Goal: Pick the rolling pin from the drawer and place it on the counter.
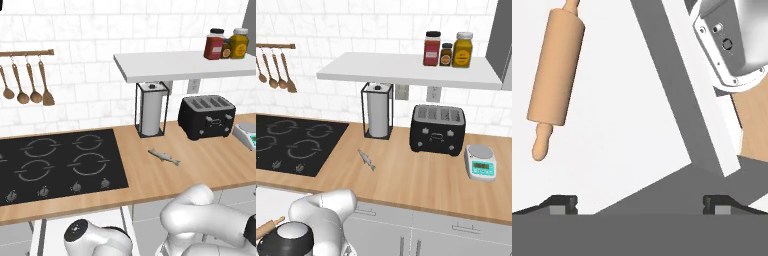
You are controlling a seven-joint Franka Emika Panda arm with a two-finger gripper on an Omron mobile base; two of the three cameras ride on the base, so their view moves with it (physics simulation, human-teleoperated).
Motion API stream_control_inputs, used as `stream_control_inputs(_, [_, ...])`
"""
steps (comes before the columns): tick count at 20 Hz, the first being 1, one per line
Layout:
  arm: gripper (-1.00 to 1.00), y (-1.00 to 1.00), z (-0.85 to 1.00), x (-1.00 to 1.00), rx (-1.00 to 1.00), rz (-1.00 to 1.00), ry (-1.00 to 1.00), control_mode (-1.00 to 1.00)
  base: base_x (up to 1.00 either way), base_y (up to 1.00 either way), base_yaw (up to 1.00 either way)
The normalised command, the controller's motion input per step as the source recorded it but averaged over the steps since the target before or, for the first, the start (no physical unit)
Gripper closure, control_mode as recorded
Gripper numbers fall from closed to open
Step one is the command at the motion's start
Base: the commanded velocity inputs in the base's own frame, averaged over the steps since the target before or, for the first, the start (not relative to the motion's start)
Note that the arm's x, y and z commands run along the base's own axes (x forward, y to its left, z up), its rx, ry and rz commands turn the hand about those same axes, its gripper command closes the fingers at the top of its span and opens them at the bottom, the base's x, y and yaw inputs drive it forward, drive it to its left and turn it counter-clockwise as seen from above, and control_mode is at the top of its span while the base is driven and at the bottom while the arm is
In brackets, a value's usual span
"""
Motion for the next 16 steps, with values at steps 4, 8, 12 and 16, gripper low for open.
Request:
stream_control_inputs(4, [-1.00,-0.08,0.38,0.28,-0.01,-0.30,0.03,-1.00,0.00,0.00,0.00])
stream_control_inputs(8, [-1.00,-0.18,0.10,0.14,-0.01,-0.10,0.03,-1.00,0.00,0.00,0.00])
stream_control_inputs(12, [-1.00,-0.29,0.00,0.00,-0.08,-0.01,-0.09,-1.00,0.00,0.00,0.00])
stream_control_inputs(16, [-1.00,-0.04,0.00,0.10,-0.19,0.00,-0.15,-1.00,0.00,0.00,0.00])
